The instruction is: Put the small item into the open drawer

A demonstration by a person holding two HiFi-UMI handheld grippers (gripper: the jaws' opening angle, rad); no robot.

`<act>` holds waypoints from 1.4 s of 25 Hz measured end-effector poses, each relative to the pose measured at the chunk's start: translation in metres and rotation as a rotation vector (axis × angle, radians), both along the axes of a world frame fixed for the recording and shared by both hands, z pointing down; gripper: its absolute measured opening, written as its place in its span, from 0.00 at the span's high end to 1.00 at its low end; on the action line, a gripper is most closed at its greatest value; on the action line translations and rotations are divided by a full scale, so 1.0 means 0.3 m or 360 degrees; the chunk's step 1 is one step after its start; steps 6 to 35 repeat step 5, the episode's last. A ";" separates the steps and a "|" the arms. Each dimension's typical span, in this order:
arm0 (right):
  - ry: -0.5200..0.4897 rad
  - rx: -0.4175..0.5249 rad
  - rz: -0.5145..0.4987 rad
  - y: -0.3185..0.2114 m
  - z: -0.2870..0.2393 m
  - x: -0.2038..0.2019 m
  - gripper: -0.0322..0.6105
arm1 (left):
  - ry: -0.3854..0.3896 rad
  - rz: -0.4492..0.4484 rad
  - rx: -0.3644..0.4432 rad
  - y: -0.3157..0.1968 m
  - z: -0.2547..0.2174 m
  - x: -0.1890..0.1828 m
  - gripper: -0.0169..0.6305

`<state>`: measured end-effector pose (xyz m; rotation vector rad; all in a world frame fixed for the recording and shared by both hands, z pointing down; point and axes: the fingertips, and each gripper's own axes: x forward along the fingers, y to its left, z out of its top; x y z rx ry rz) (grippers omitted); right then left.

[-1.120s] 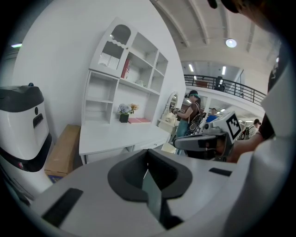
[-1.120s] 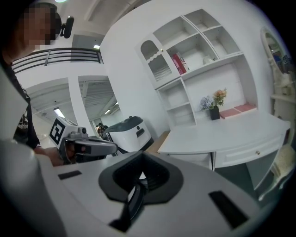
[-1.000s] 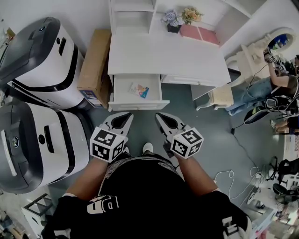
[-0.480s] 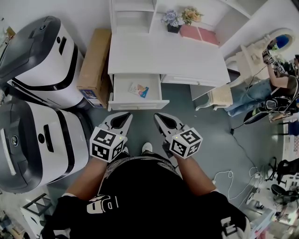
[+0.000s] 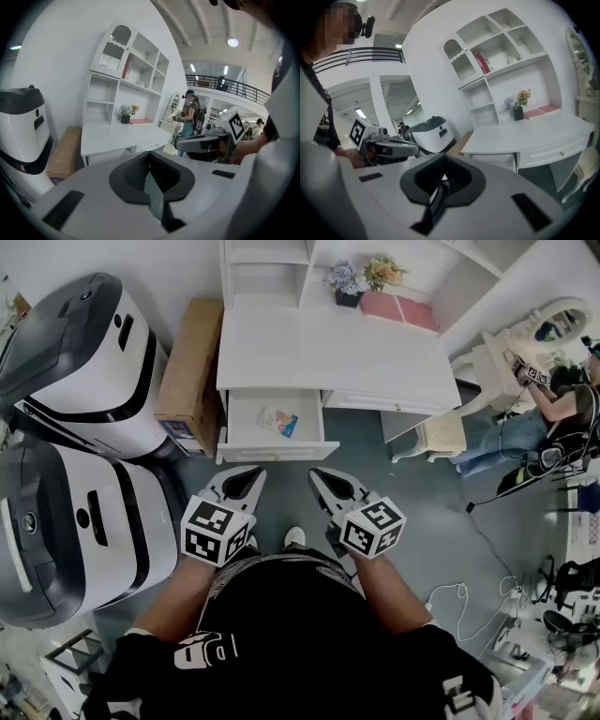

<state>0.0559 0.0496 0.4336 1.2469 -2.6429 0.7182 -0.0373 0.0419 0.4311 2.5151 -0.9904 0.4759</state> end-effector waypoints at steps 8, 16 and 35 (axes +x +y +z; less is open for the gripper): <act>0.0005 -0.0004 -0.0002 -0.003 0.002 -0.002 0.94 | -0.0009 -0.0014 -0.0001 -0.014 0.003 -0.014 0.95; 0.0005 -0.0004 -0.0002 -0.003 0.002 -0.002 0.94 | -0.0009 -0.0014 -0.0001 -0.014 0.003 -0.014 0.95; 0.0005 -0.0004 -0.0002 -0.003 0.002 -0.002 0.94 | -0.0009 -0.0014 -0.0001 -0.014 0.003 -0.014 0.95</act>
